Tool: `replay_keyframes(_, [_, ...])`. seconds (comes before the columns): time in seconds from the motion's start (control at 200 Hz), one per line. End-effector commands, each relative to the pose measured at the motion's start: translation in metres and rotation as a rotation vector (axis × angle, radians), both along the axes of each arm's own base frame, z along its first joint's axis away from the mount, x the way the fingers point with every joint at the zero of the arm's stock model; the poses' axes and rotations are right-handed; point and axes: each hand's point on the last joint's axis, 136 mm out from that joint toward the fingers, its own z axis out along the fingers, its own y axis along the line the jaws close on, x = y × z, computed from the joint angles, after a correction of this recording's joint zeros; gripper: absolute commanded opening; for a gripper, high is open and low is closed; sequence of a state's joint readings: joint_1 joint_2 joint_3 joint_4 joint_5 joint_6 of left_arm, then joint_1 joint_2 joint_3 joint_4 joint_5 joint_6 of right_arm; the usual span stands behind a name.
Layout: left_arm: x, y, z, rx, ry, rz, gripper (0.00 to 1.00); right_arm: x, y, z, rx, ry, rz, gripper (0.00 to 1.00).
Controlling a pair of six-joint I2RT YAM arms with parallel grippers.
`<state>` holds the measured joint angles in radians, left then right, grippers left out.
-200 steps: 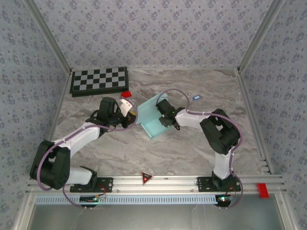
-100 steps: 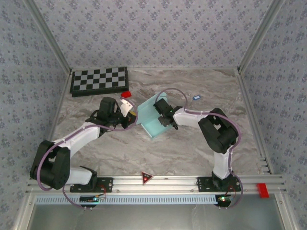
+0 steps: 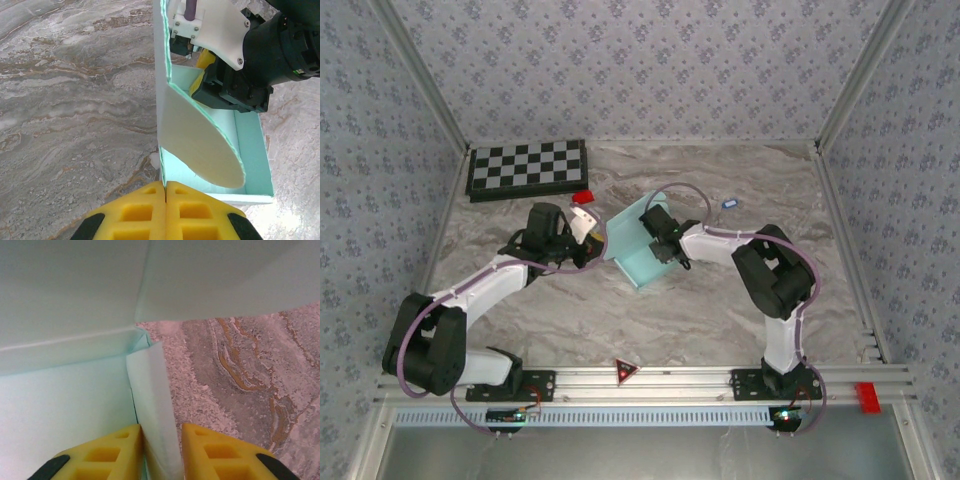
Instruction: Fold the paper box
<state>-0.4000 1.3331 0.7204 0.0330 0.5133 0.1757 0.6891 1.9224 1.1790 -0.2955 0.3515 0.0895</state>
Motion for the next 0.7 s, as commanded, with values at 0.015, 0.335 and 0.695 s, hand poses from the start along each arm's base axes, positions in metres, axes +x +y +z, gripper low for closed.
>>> replay_keyframes(0.015, [-0.009, -0.014, 0.009, -0.053, 0.004, -0.104, 0.00, -0.020, -0.005, -0.013, 0.029, 0.096, 0.015, 0.33])
replay_keyframes(0.335, [-0.010, -0.016, 0.008, -0.045, -0.026, -0.130, 0.00, -0.025, 0.004, 0.006, 0.099, 0.112, 0.019, 0.45])
replay_keyframes(0.695, [-0.011, -0.018, 0.007, -0.035, -0.052, -0.155, 0.00, -0.029, 0.001, 0.025, 0.192, 0.117, -0.006, 0.48])
